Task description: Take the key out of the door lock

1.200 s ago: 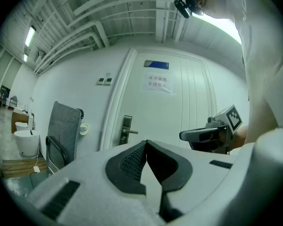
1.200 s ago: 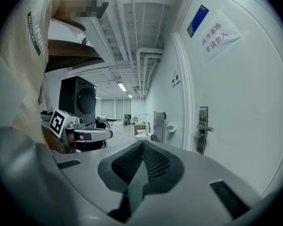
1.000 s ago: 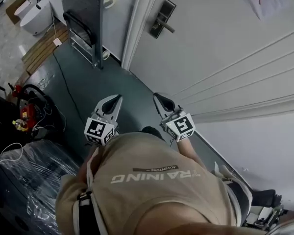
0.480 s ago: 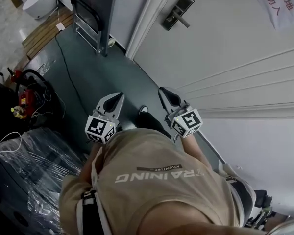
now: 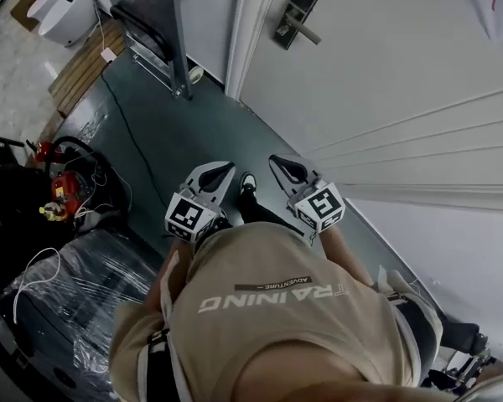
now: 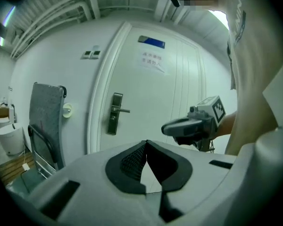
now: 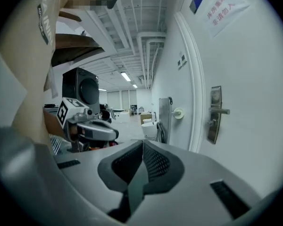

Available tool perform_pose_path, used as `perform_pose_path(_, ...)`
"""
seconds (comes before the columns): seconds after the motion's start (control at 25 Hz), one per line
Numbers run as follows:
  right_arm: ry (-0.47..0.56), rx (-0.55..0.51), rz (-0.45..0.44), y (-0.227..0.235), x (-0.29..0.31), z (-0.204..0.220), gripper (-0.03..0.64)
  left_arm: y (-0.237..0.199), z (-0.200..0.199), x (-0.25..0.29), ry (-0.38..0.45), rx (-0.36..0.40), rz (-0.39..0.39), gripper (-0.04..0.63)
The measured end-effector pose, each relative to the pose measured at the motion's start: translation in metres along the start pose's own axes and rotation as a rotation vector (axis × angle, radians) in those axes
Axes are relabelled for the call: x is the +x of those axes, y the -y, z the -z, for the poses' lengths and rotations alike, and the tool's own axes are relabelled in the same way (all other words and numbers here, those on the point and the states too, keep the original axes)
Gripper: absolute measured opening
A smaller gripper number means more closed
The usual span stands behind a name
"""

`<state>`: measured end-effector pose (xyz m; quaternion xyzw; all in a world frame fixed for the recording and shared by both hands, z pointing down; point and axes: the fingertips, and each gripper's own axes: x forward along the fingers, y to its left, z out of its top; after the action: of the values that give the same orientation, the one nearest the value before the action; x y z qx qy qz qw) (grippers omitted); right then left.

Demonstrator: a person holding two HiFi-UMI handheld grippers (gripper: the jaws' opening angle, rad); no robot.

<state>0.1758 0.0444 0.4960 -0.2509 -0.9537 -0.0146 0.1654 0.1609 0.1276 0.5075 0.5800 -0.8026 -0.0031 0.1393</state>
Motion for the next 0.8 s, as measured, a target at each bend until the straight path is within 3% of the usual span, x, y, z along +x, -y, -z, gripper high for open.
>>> perform_pose_path(0.2, 0.067, -0.129, -0.103, 0.042, 0.045, -0.039, 0.015, -0.028, -0.052, 0.032, 0.068, -0.051, -0.046, 0.009)
perform_pose_path(0.28, 0.104, -0.149, -0.125, 0.056, 0.060, -0.053, 0.015, -0.041, -0.063, 0.043, 0.092, -0.118, -0.061, 0.009)
perform_pose_path(0.36, 0.125, -0.105, -0.160, 0.067, 0.068, -0.059, 0.015, -0.048, -0.073, 0.056, 0.105, -0.158, -0.079, 0.009)
perform_pose_path(0.48, 0.133, 0.024, -0.239, 0.067, 0.073, -0.054, 0.015, -0.052, -0.085, 0.069, 0.072, -0.080, -0.124, 0.009)
perform_pose_path(0.6, 0.096, 0.071, -0.257, 0.080, 0.090, -0.035, 0.015, -0.067, -0.086, 0.085, 0.078, -0.090, -0.154, 0.009)
perform_pose_path(0.8, 0.110, 0.122, -0.235, 0.101, 0.108, -0.040, 0.015, -0.083, -0.070, 0.102, 0.029, -0.119, -0.092, 0.009)
